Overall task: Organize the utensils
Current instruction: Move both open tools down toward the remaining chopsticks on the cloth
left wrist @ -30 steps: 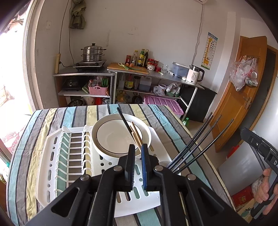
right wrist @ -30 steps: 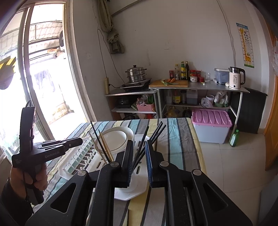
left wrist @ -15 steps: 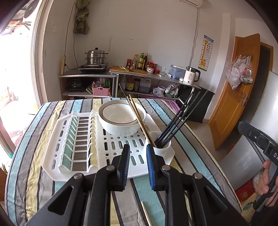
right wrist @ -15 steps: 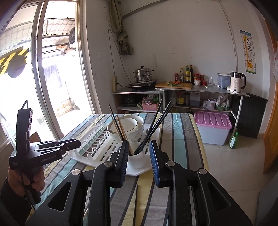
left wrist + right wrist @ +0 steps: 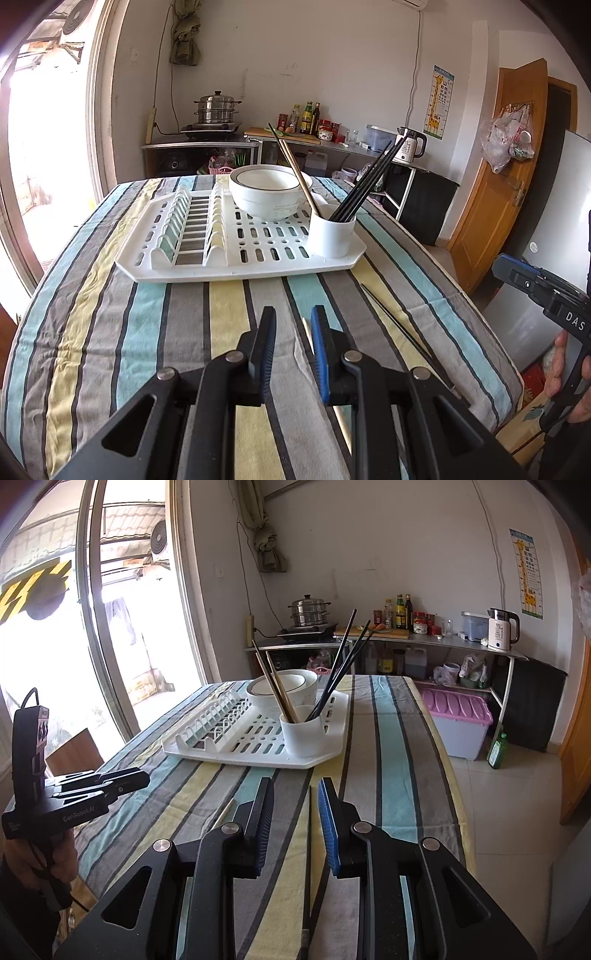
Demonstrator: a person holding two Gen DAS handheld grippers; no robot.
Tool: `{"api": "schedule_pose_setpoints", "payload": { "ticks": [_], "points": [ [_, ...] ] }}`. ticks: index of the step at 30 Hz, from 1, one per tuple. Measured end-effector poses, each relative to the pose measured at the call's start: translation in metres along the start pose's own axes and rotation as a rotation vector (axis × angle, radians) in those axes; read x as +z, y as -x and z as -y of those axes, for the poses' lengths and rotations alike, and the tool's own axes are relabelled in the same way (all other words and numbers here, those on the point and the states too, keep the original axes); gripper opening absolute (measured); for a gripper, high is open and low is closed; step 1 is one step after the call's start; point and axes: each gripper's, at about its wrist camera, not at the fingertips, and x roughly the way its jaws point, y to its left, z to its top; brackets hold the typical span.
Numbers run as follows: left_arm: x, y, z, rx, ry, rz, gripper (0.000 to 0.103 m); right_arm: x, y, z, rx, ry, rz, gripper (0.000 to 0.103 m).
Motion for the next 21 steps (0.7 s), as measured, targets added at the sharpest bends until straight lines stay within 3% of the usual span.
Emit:
{"api": "schedule_pose_setpoints", "payload": {
  "ticks": [9,21],
  "points": [
    [-0.032,0.009,0.005,0.014,-0.005,-0.021,0.020,-0.022,-0.005,0.001,0.004,-0.027,-0.045,0.025],
    [-0.036,-0.016,0.018,0.005,-0.029,-0.089,0.020,-0.028,-0.028,0.003,0.001,-0.007,-0.103,0.025]
  ]
}}
